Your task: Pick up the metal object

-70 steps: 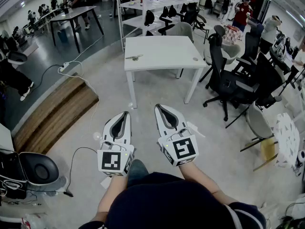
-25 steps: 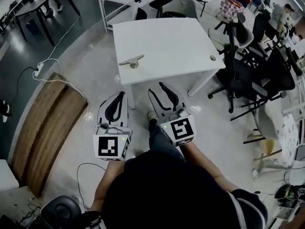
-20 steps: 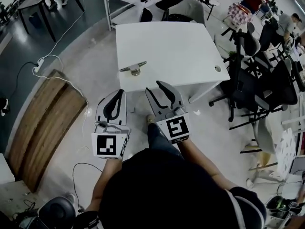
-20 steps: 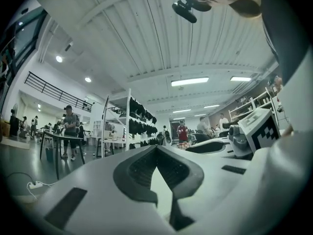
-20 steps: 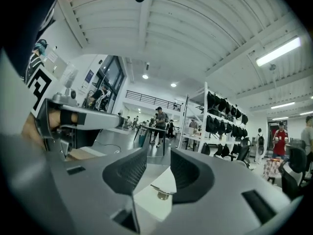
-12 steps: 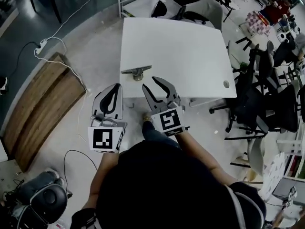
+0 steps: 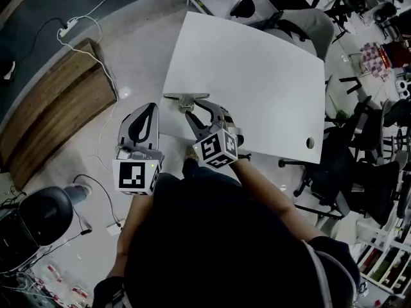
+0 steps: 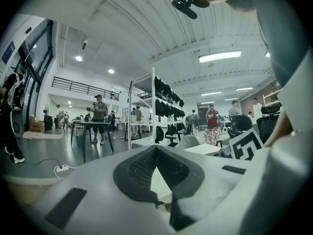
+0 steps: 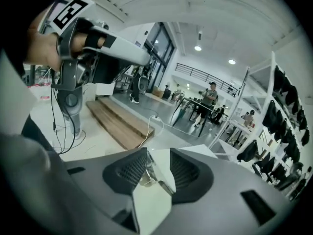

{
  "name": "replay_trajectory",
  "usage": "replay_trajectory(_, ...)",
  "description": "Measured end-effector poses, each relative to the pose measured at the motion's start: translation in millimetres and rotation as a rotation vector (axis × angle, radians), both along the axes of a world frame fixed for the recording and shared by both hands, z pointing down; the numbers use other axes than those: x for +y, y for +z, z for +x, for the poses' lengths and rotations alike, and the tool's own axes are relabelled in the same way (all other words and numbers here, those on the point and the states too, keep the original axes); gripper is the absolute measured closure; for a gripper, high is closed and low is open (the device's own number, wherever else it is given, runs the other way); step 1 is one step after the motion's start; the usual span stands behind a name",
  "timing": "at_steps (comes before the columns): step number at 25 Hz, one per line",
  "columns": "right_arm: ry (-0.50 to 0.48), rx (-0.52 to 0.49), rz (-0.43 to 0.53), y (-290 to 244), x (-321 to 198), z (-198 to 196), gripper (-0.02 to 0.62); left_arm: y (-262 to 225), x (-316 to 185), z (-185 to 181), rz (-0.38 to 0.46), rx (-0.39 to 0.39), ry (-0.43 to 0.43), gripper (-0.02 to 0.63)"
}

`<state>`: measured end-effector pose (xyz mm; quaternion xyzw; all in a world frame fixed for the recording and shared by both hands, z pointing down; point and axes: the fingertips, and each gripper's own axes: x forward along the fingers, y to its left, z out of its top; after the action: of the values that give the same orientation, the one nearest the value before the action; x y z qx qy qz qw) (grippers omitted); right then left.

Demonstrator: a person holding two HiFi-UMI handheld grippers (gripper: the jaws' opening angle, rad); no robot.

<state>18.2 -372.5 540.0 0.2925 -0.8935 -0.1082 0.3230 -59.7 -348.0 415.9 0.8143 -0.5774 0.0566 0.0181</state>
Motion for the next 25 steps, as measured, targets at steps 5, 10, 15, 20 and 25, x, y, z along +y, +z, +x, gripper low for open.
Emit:
replay_trajectory(5, -0.093, 0.181, -0.038, 51, -8, -7, 0.44, 21, -8, -2, -0.061, -0.013, -0.017, 0.583)
replay_trajectory(10, -0.135, 0.358, -0.067, 87, -20, -8, 0.442, 27, -21, -2, -0.089, 0.0, -0.004, 0.583)
replay_trajectory(15, -0.199, 0.552, -0.032, 107, -24, -15, 0.456, 22, -33, -5, -0.113, 0.026, 0.032, 0.583)
replay_trajectory(20, -0.217, 0.672, 0.046, 118, -30, -20, 0.48, 17, -40, -10, -0.13, 0.02, 0.063, 0.583)
replay_trajectory(25, -0.188, 0.712, 0.092, 122, -39, -23, 0.503, 21, -43, -13, -0.148, 0.026, 0.085, 0.583)
